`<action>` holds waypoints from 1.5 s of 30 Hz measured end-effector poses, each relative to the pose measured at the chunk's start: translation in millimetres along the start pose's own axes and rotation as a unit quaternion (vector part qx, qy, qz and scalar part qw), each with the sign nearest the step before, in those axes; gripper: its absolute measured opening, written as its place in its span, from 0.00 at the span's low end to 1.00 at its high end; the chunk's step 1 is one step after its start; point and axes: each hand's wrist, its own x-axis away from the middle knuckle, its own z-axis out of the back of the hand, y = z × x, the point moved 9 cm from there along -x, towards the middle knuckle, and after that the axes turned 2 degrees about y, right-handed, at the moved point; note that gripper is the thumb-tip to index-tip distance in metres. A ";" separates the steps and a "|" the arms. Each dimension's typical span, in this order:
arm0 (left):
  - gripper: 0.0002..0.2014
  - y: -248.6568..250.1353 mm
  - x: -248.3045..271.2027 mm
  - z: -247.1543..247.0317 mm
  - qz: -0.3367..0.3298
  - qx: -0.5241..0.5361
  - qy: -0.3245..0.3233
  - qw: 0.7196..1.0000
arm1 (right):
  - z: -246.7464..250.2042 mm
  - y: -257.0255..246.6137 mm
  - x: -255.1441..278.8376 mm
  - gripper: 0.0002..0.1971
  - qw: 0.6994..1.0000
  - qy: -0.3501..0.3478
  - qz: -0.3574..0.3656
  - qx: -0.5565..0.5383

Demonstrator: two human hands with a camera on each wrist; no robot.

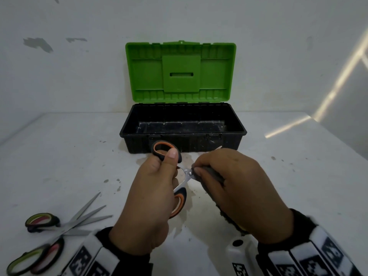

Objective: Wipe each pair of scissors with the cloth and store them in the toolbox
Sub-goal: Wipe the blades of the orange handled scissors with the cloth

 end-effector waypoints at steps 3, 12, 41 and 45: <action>0.15 -0.6 -0.9 -2.0 0.002 -0.001 0.002 1.000 | 10.8 10.9 -4.0 0.14 0.999 0.040 -0.017 -0.008; 0.13 3.3 0.2 3.2 -0.008 0.007 0.007 1.000 | 12.2 17.6 -6.8 0.10 0.998 0.040 -0.049 -0.023; 0.14 -10.9 -14.3 12.9 0.019 0.014 0.013 1.000 | 53.2 75.3 -17.5 0.05 0.989 0.007 -0.149 -0.003; 0.13 -15.7 -15.2 7.1 0.045 0.016 -0.002 0.999 | 53.3 52.6 -17.7 0.04 0.997 -0.013 -0.080 -0.002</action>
